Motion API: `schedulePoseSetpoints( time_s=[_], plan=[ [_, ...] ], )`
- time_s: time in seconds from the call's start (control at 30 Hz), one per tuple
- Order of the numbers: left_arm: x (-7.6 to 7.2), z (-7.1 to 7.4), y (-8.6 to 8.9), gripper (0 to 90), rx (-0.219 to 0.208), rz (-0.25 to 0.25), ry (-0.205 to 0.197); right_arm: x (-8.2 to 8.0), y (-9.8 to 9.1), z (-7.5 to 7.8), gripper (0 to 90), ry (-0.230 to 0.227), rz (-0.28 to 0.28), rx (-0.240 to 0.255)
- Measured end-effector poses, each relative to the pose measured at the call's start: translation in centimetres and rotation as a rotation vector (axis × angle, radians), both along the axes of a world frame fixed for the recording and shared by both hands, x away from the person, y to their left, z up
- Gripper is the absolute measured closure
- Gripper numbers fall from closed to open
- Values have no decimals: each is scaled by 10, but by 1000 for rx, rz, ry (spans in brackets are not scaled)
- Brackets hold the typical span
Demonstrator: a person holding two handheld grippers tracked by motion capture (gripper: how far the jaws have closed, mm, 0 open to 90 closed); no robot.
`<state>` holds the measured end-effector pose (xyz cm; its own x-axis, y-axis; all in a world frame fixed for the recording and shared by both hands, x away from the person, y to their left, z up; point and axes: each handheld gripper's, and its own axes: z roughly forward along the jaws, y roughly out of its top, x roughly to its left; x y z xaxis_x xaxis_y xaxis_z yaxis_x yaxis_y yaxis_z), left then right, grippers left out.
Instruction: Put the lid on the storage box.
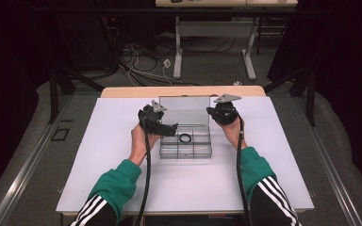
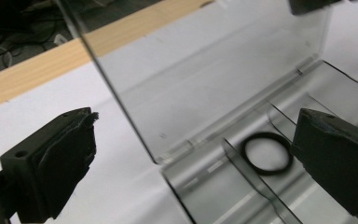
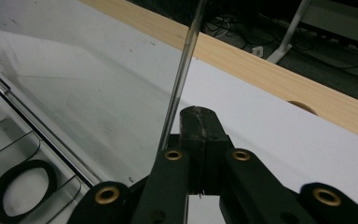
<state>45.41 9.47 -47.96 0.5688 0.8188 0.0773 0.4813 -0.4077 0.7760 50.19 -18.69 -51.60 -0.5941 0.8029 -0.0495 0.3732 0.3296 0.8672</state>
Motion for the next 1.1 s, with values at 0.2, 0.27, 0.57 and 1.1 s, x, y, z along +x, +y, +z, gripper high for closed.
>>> schedulePoseSetpoints(
  time_s=[0.2, 0.27, 0.57, 1.1],
  plan=[
    [22, 13, 7, 79, 0, 11, 21, -1, 0, 1, 900, 8, 6, -5],
    [27, 15, 10, 201, -18, 13, 24, -2, 0, 1, 900, 4, 3, -9],
    [31, 17, 19, 593, -72, -21, 0, -3, -1, 2, 900, 3, 12, -11],
    [25, 14, 23, 711, -104, -53, -26, -26, -18, 33, 780, 37, 45, -33]
  ],
)
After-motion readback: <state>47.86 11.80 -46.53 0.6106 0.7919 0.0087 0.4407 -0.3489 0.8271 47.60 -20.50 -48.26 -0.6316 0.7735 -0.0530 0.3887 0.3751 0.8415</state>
